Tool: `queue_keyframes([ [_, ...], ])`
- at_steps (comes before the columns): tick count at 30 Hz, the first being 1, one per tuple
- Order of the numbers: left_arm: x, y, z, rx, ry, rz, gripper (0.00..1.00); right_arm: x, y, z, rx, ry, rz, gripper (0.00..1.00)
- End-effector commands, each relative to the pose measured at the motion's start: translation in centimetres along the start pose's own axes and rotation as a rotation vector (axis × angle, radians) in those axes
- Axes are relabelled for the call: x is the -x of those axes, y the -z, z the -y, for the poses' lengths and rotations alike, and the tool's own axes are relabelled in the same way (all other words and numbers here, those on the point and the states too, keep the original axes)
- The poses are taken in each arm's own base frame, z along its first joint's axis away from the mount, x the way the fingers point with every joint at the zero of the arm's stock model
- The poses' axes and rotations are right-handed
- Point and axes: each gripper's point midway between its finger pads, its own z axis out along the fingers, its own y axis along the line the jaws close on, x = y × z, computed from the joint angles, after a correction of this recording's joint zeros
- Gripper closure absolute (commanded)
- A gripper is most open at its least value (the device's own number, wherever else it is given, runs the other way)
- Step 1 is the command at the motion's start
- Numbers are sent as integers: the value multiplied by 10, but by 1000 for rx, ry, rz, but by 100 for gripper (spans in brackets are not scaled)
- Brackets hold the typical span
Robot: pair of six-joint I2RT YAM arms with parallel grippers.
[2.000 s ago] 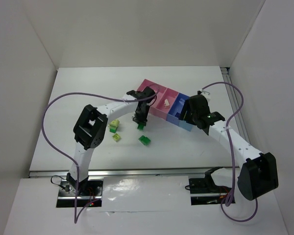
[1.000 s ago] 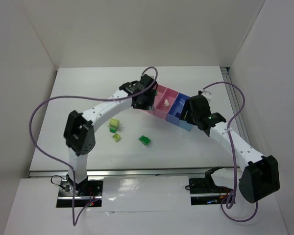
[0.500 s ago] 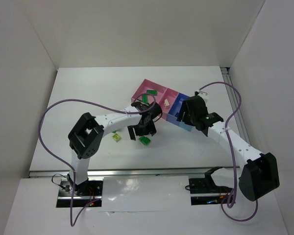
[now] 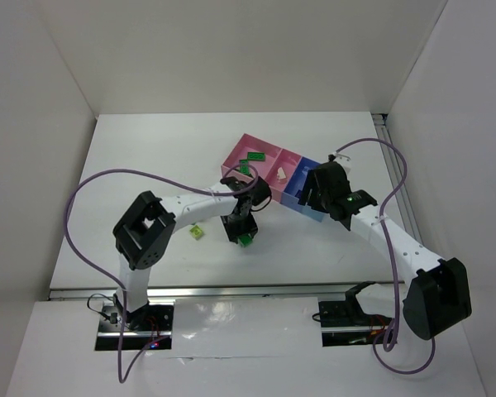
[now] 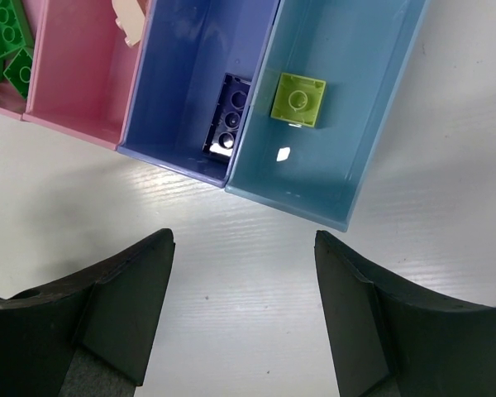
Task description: Sort the legos into containers by color
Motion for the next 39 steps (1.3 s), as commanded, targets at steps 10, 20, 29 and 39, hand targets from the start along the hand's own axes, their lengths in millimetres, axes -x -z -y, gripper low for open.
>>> queue_keyframes([
  [10,6,46,8,-107,-97,61,75,7,5,-6,21,-10,24,24],
  [20,67,138,9,-769,-618,294,100,-11,45,-95,589,170,-82,24],
  [29,48,192,-6,-1375,-795,179,100,4,112,-158,1038,172,-76,21],
  [39,27,228,-12,-1626,-947,103,100,-13,150,-183,1390,241,-158,14],
])
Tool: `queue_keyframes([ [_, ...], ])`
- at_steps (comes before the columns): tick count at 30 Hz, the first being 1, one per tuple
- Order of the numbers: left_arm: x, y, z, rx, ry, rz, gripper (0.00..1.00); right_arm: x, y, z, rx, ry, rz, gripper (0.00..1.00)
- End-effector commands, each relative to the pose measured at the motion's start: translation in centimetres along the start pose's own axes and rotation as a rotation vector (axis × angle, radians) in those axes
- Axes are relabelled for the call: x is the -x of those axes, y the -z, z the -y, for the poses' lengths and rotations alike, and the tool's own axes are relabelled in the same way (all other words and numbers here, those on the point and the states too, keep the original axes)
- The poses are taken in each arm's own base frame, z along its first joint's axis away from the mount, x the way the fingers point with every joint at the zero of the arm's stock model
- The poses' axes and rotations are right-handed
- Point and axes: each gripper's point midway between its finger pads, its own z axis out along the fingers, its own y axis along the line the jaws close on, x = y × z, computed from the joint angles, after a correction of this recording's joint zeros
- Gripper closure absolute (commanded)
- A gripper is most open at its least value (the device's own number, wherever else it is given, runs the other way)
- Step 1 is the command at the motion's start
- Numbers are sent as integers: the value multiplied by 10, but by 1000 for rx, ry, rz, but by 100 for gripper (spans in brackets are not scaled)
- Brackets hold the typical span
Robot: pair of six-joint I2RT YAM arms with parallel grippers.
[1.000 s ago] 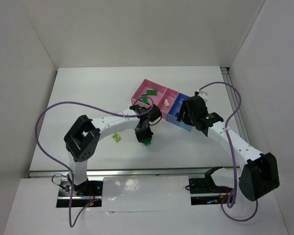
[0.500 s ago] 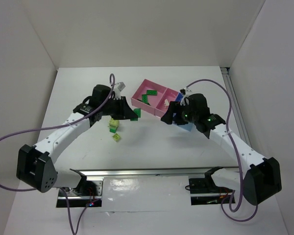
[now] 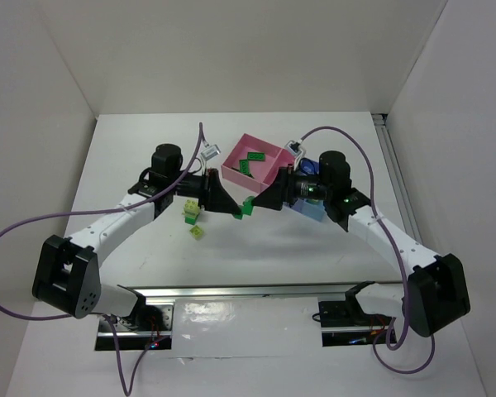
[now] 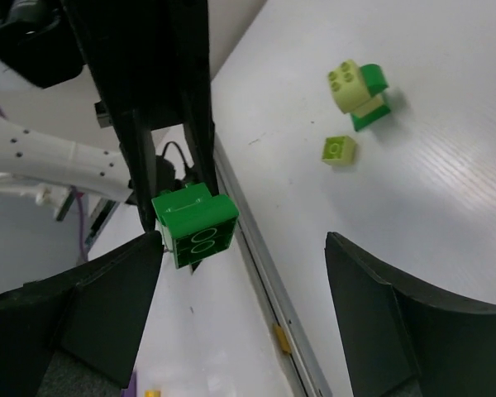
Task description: Sort the legos into containers by color
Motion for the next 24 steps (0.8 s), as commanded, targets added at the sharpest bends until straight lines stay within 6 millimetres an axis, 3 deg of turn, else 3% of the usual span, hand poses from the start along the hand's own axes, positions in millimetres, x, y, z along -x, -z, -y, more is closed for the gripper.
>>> queue_keyframes([
  [1,10,8,30,-147,-144,-11,100,0,-2,-33,190,87,-25,14],
  [3,11,8,33,-164,-147,-21,100,-1,-5,-37,207,89,-40,14],
  [5,13,8,32,-165,-147,-21,100,-11,-12,-40,229,87,-76,17],
  [10,12,7,30,-172,-151,-27,100,-14,-19,-51,268,111,-99,30],
  [14,9,5,29,-164,-143,-36,100,-11,-22,-53,278,112,-84,46],
  [15,9,5,29,-164,-143,-36,100,-12,-21,-55,281,119,-79,55],
  [19,7,6,12,-143,-116,-37,100,-3,-20,-53,225,118,-56,72],
  [23,25,17,-16,-37,-51,19,100,3,-16,-29,21,108,-28,79],
  [24,29,24,-30,19,-6,34,100,16,-15,-12,-100,100,34,79],
])
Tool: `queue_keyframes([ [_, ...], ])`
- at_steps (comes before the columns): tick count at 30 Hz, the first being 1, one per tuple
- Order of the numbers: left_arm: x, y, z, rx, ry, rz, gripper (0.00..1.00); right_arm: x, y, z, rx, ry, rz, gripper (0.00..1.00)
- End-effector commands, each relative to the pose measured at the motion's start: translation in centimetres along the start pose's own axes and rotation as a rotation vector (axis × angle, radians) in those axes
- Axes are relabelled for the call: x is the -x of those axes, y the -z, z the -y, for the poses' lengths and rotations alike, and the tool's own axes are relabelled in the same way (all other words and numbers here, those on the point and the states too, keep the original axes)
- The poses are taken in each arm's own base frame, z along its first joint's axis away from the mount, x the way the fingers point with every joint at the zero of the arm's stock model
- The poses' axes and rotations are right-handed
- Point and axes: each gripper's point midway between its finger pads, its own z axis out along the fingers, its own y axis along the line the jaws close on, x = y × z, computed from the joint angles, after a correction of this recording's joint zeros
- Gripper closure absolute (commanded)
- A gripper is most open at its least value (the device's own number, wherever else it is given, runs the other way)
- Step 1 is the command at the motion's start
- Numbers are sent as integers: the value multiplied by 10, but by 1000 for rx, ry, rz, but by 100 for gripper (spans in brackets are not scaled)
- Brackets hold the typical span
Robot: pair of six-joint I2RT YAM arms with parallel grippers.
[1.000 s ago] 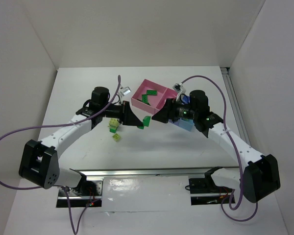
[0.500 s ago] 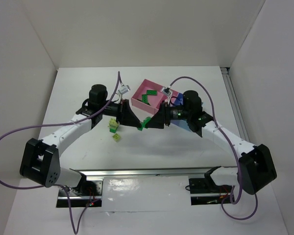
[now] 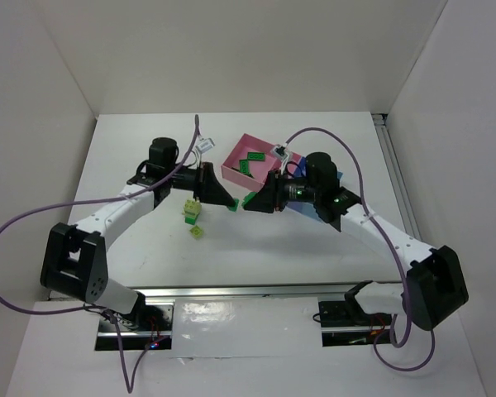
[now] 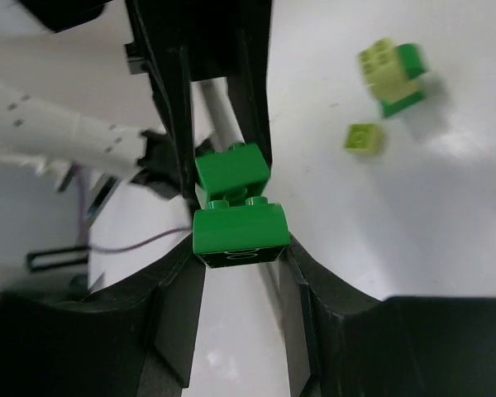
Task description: Sort the legos into containers by color
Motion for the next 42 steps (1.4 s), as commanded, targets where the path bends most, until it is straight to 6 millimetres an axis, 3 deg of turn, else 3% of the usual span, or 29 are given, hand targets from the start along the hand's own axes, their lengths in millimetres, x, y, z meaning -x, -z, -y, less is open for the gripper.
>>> queue_keyframes([
  [1,33,18,-22,118,-9,65,100,43,18,17,-253,76,159,79],
  [2,42,22,-35,186,-9,88,100,49,22,32,-345,50,200,79],
  [4,48,25,-59,258,74,90,100,60,27,34,-389,41,253,78],
  [5,68,26,-61,284,47,109,100,67,28,36,-408,30,274,77],
  [7,81,15,-99,400,140,138,100,79,36,55,-528,-5,337,77],
  [8,101,12,-103,442,148,155,100,87,39,64,-578,-19,366,77],
  [11,116,-8,-168,660,271,138,100,97,57,99,-800,-73,426,75],
  [12,120,-11,-183,702,274,139,100,108,62,99,-829,-68,455,75],
  [14,138,-23,-194,738,276,168,100,116,74,109,-923,-69,495,74],
  [15,135,-27,-216,787,283,167,100,125,74,107,-928,-64,514,74],
  [16,133,-32,-222,809,291,153,100,129,77,111,-958,-52,517,74],
  [17,135,-32,-228,831,298,152,94,129,74,120,-981,-47,502,74],
  [18,156,-37,-222,833,262,176,73,138,72,118,-980,-33,503,74],
  [19,151,-39,-234,843,271,153,52,138,71,123,-995,-37,496,73],
  [20,154,-39,-226,830,273,148,28,139,71,127,-1012,-30,493,73],
  [21,158,-40,-223,827,265,155,17,137,66,135,-1023,-37,476,73],
  [23,169,-30,-206,844,206,174,4,143,61,138,-1015,-32,489,73],
  [25,169,-19,-198,894,191,173,1,149,54,145,-1013,-30,493,73],
  [26,179,-6,-182,910,168,199,1,149,51,149,-1016,-32,488,71],
  [28,164,15,-180,995,182,171,13,151,41,163,-1030,-30,462,70],
  [30,158,49,-176,1107,206,194,21,151,30,170,-1015,-24,431,70],
  [32,135,89,-166,1283,244,215,30,151,17,185,-1018,-12,392,68],
  [33,115,107,-159,1344,278,218,30,145,9,200,-1033,-23,364,68],
  [36,77,137,-149,1490,353,241,23,149,-4,214,-1035,-11,337,64],
  [37,44,143,-152,1531,409,192,20,139,-12,233,-1054,-9,296,62],
  [39,28,155,-133,1556,436,249,17,147,-26,237,-1018,14,275,51],
  [40,-3,151,-134,1568,473,199,17,141,-37,249,-1003,10,260,41],
  [41,-14,156,-130,1604,482,214,18,147,-40,250,-998,14,269,25],
  [42,-21,150,-116,1587,494,266,19,145,-48,248,-989,19,260,21],
])
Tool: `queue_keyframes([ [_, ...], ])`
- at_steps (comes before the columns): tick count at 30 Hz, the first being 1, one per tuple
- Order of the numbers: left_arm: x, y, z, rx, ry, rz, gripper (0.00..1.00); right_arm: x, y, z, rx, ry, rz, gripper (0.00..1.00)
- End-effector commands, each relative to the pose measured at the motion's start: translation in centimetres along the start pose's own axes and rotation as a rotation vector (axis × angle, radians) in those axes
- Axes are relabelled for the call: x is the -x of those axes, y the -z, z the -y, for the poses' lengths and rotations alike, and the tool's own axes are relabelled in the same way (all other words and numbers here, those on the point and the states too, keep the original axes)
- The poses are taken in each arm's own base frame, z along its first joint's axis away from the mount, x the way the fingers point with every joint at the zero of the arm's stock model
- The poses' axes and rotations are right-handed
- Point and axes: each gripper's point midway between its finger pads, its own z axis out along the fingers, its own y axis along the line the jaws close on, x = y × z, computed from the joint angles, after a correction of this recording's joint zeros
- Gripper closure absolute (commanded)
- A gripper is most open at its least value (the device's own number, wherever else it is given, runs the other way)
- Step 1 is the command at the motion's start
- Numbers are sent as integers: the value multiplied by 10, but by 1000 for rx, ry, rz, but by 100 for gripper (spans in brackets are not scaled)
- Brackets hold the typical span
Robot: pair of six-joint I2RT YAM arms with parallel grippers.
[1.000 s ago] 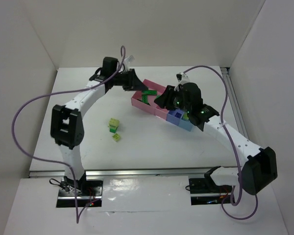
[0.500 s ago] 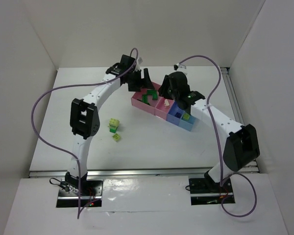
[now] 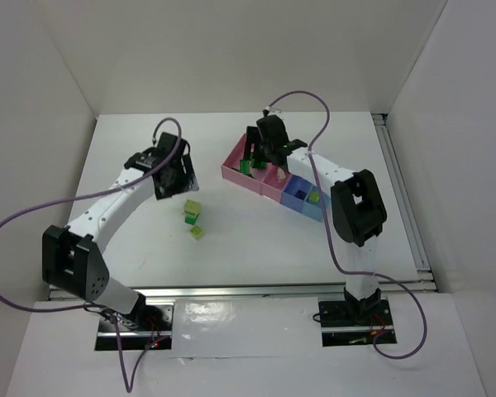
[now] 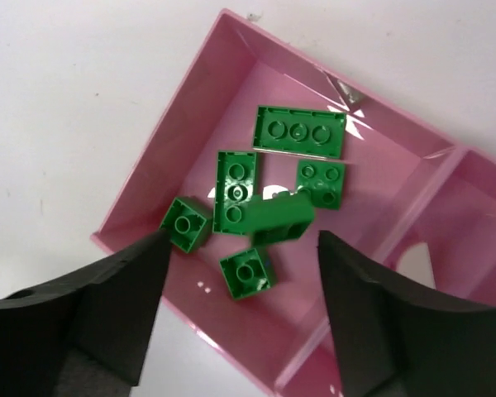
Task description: Sort the legos into containers by color
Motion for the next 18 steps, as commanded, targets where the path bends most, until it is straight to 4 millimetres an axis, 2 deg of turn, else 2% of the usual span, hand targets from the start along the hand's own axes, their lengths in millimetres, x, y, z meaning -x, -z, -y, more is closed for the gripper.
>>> queue_keyframes([
  [1,-42,8,-18,87,87,7,20,24,-2,-28,66,32,67,18],
  [2,-65,1,-29,121,90,-29,20,22,-6,-25,46,20,67,17],
  [3,-81,-2,-30,133,111,-43,20,29,4,-32,45,23,94,15],
  [4,-83,-2,-27,133,126,-37,20,22,4,-36,42,33,86,15],
  [5,-96,-5,-31,154,129,-63,20,27,14,-39,41,33,106,15],
  [7,-110,-8,-27,171,167,-77,23,21,23,-31,3,41,112,15],
  [8,-119,-14,-32,198,179,-97,24,28,39,-35,11,39,138,15],
  [9,-121,-17,-22,173,204,-101,24,18,43,-26,-6,32,129,15],
  [10,-126,-21,-20,175,205,-108,24,15,50,-21,-15,32,131,15],
  [11,-127,-25,-19,178,204,-110,24,15,57,-20,-10,19,138,15],
  [12,-134,-30,-18,195,197,-128,24,24,74,-20,4,11,164,15],
  [13,-132,-32,-18,206,206,-118,23,14,78,-11,-14,16,151,15],
  [14,-134,-34,-16,217,210,-115,23,11,84,-8,-18,9,143,15],
  [15,-134,-37,-18,233,221,-107,23,18,98,-6,-15,2,169,15],
  [16,-132,-42,-20,252,229,-85,23,6,100,1,-26,8,149,15],
  [18,-133,-50,-18,258,250,-85,27,5,114,3,-5,3,161,15],
])
